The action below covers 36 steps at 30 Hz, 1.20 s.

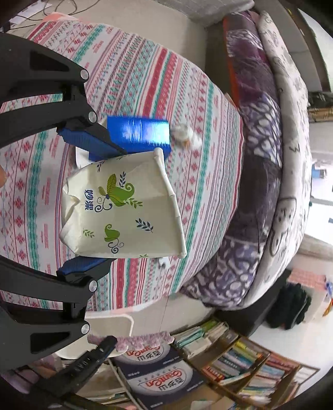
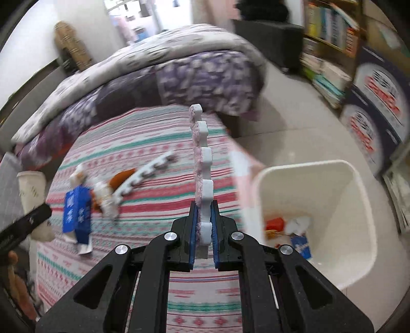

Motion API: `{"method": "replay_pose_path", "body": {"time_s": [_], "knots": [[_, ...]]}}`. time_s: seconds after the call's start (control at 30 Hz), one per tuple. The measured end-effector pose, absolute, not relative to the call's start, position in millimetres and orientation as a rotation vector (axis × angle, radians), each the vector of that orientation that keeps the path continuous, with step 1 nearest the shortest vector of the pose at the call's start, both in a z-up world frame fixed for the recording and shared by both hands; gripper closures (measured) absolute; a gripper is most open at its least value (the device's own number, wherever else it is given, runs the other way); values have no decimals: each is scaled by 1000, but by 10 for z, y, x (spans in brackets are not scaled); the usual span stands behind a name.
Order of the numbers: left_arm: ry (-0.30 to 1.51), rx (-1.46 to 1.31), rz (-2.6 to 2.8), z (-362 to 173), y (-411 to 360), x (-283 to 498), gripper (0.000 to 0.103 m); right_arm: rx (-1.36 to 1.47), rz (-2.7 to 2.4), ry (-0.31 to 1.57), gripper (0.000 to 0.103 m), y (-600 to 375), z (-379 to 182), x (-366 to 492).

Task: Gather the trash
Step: 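Drop the foam strip into the bin with the right tool while the left tool drops the paper cup there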

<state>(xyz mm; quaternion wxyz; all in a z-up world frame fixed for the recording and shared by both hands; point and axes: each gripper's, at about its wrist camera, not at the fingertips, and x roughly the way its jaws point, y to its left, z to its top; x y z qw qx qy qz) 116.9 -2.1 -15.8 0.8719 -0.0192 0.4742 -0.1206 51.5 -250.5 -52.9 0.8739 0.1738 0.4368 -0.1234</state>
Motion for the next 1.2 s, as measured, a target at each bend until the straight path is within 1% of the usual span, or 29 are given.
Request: {"method": "replay_pose_path", "body": {"time_s": [0.43,0.53,0.57,0.6,0.63,0.67,0.7,0.83,1.0,1.2], "knots": [[967,61,-418,-228,-886,943,36,436,-446,893,92,-3207,-494,193],[962,82,-467,-244,-1088,864,36,442,-489,897,89,-3334,-509,123],[961,85,-478,-246,-1140,843,36,447,-500,896,80,-3372,-511,102],[960,88,-494,-251,-1202,818,36,456,-524,893,62,-3422,-513,70],[959,90,-505,-256,-1250,804,36,466,-557,883,52,-3479,-509,27],[958,93,-520,-263,-1318,774,36,477,-583,874,37,-3523,-506,-10],[958,95,-533,-269,-1374,755,36,494,-612,859,34,-3589,-494,-59],[963,97,-585,-303,-1600,679,36,534,-653,811,34,-3765,-428,-190],[983,115,-653,-388,-1896,562,36,597,-679,757,28,-3920,-368,-324],[990,108,-727,-436,-2112,493,34,656,-683,721,27,-3980,-315,-381]]}}
